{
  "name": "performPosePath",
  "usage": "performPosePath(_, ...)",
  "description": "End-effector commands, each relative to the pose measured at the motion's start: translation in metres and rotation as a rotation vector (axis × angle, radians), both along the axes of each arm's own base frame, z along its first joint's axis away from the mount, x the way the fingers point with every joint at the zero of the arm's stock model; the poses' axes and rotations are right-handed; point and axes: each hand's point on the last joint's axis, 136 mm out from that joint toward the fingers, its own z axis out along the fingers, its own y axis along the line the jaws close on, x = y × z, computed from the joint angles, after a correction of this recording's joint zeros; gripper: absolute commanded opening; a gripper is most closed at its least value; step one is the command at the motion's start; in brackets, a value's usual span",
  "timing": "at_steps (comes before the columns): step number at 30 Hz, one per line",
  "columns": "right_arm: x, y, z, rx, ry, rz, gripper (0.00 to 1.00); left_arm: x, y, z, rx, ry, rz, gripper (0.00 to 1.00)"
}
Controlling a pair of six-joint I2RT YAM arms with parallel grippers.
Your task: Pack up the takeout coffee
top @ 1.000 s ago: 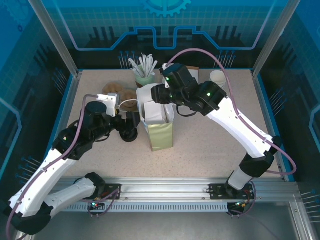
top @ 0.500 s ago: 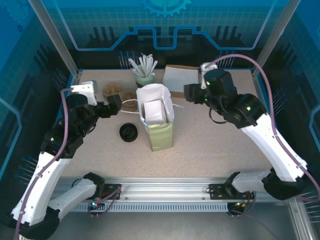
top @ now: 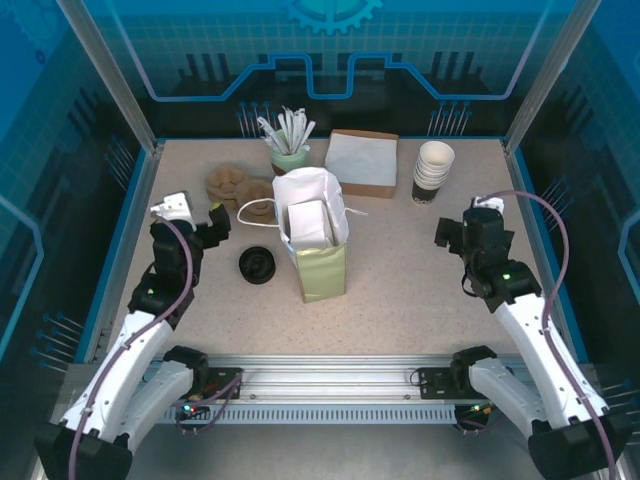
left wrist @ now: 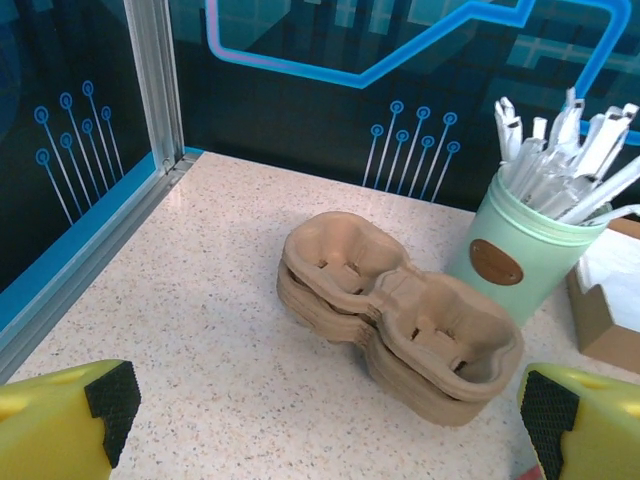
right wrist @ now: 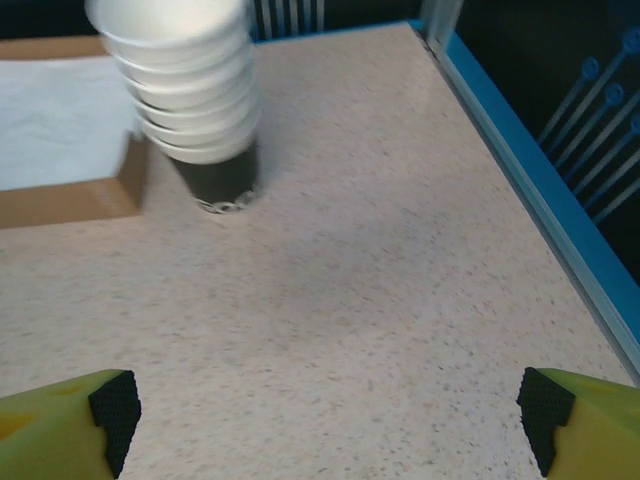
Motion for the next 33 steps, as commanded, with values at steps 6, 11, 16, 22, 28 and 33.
performPosePath(6,0.028,-0.023,-0.046,-0.070,-0.128,-0.002,1.00,0.022,0.021,-0.050,0.057,-0.059,0.081,0.99)
performPosePath(11,0.040,-0.032,-0.075,-0.075,-0.132,0.013,1.00,0.030,0.031,-0.102,0.065,0.003,0.078,0.99)
performPosePath(16,0.059,-0.019,-0.090,-0.075,-0.189,0.116,1.00,0.041,0.033,-0.131,0.009,0.027,0.040,0.99)
performPosePath(22,0.071,0.001,-0.082,-0.064,-0.277,0.240,1.00,0.058,0.033,-0.134,0.026,0.005,0.013,0.99)
performPosePath(28,0.081,0.021,-0.083,-0.023,-0.327,0.341,1.00,0.073,0.025,-0.148,0.024,0.024,-0.038,0.99)
performPosePath(33,0.092,0.029,-0.096,-0.027,-0.289,0.374,1.00,0.074,0.024,-0.149,0.027,0.030,-0.042,0.99)
